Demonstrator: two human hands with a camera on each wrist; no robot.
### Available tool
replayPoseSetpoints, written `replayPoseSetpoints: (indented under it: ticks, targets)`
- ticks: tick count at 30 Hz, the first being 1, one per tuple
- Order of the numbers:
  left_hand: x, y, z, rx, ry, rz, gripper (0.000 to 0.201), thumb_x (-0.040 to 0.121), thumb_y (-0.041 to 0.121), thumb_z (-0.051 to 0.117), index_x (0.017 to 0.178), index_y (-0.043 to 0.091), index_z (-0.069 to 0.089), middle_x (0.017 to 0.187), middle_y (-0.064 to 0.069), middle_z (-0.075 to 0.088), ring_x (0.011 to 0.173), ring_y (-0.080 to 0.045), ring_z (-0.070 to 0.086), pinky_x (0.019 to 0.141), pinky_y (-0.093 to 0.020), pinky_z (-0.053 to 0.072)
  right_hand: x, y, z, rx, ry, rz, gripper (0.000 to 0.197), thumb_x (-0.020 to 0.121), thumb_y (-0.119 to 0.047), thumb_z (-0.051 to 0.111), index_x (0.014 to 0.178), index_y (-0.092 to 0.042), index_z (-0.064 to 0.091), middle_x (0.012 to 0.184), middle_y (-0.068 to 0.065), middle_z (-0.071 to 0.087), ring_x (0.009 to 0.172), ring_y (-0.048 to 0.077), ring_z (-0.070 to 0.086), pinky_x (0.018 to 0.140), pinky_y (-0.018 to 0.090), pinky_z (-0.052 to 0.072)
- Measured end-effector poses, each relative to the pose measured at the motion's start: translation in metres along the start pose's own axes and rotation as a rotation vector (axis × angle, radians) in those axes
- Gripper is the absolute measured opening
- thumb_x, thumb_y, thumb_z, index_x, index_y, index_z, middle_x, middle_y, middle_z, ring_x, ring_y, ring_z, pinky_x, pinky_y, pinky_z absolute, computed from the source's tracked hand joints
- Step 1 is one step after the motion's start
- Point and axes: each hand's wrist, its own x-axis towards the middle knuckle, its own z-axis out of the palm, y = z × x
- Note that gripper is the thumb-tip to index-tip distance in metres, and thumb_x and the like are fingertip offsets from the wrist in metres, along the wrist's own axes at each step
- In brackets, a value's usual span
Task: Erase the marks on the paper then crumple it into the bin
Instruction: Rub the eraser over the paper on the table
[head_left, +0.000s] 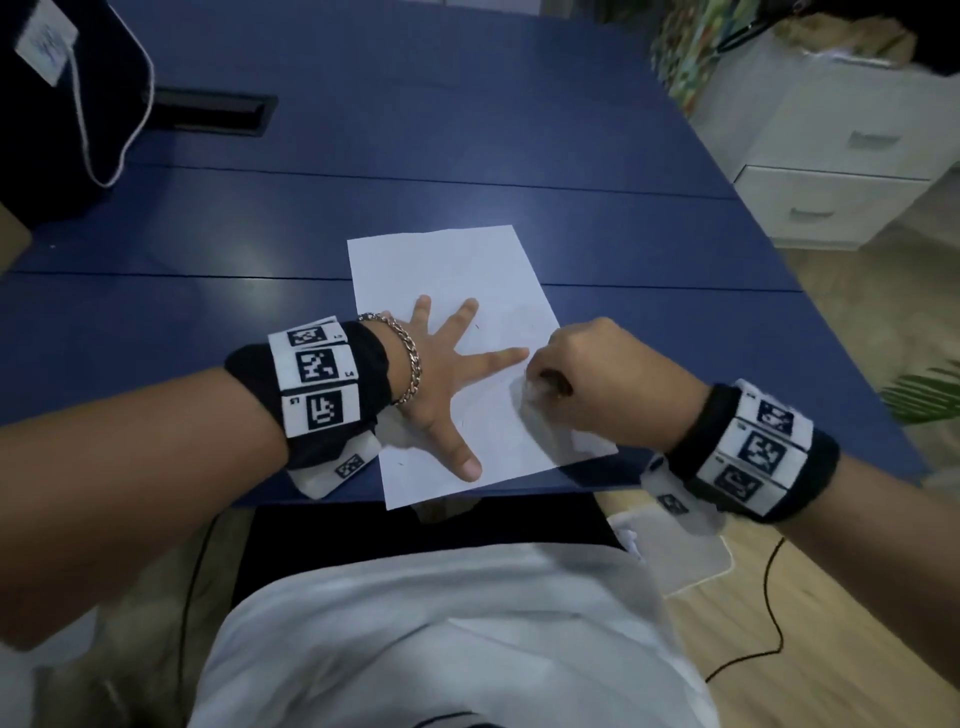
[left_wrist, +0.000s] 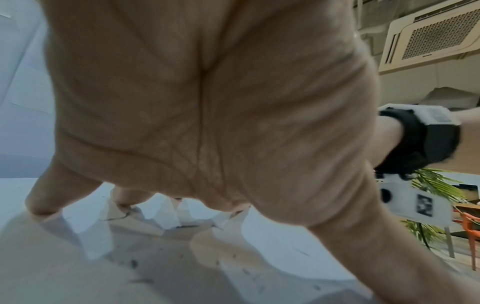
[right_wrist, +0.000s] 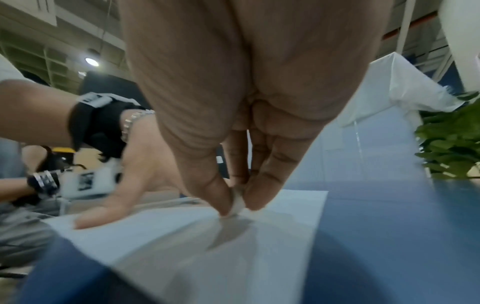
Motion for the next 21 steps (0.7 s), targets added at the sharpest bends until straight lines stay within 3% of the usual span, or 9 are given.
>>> replayPoseSetpoints:
  ticks: [4,7,11,13,16,19,21]
  targets:
    - [-0.003,0.002,-0.003,0.023,-0.002,-0.01,0.145,0.044,0.099,0.075,0.137,0.076,-0.035,0.163,0.001,-0.05,0.151,-0.057,-0.031,0.117,-0.083,0.006,-0.016,-0.018,0.0,0.022,-0.132,-0.096,0.01,0.085,-0.025,0.063,0.079,-0.023,0.07,0.075,-0.003,0.061,0.065,0.017,0.056,0.063,0.038,0.052]
    - [-0.004,0.001,-0.004,0.024,-0.004,-0.002,0.145,0.042,0.102,0.072,0.137,0.076,-0.035,0.164,0.0,-0.049,0.152,-0.056,-0.029,0.117,-0.083,0.007,-0.004,0.001,-0.001,0.058,-0.041,-0.001,0.012,0.086,-0.031,0.065,0.083,-0.024,0.074,0.076,-0.004,0.068,0.067,0.017,0.062,0.067,0.041,0.056]
    - [-0.006,0.001,-0.01,0.095,0.026,0.035,0.136,0.05,0.104,0.064,0.147,0.072,-0.027,0.169,-0.002,-0.039,0.156,-0.048,-0.029,0.118,-0.081,-0.002,0.0,0.008,0.007,0.125,0.036,0.063,0.012,0.087,-0.034,0.067,0.086,-0.027,0.077,0.076,-0.005,0.071,0.068,0.015,0.065,0.068,0.04,0.059]
    - [-0.008,0.005,-0.011,0.066,0.027,0.048,0.129,0.054,0.105,0.059,0.149,0.072,-0.023,0.172,-0.001,-0.034,0.158,-0.049,-0.022,0.12,-0.079,0.0,-0.001,0.007,0.005,0.138,0.026,0.069,0.011,0.088,-0.033,0.069,0.089,-0.027,0.078,0.078,-0.006,0.072,0.069,0.012,0.066,0.069,0.036,0.058]
    - [-0.004,0.01,-0.005,0.02,0.049,0.045,0.128,0.059,0.1,0.065,0.148,0.073,-0.024,0.171,0.001,-0.036,0.157,-0.052,-0.021,0.121,-0.078,0.006,-0.002,0.008,0.0,0.148,0.03,0.088,0.014,0.09,-0.033,0.068,0.092,-0.025,0.08,0.08,-0.007,0.074,0.07,0.01,0.066,0.069,0.033,0.058]
    - [-0.002,0.011,-0.002,-0.013,0.061,0.038,0.129,0.059,0.099,0.067,0.147,0.074,-0.024,0.17,0.003,-0.037,0.157,-0.053,-0.022,0.12,-0.079,0.01,-0.009,-0.001,0.003,0.089,0.03,-0.027,0.012,0.089,-0.031,0.067,0.083,-0.025,0.076,0.073,-0.004,0.067,0.064,0.013,0.06,0.064,0.033,0.053]
    - [-0.002,0.012,-0.001,-0.019,0.052,0.032,0.129,0.059,0.098,0.068,0.147,0.074,-0.024,0.17,0.004,-0.037,0.157,-0.053,-0.022,0.119,-0.08,0.011,-0.018,-0.01,0.005,0.06,-0.05,-0.143,0.011,0.089,-0.029,0.069,0.08,-0.026,0.074,0.073,-0.005,0.062,0.062,0.012,0.054,0.062,0.029,0.048]
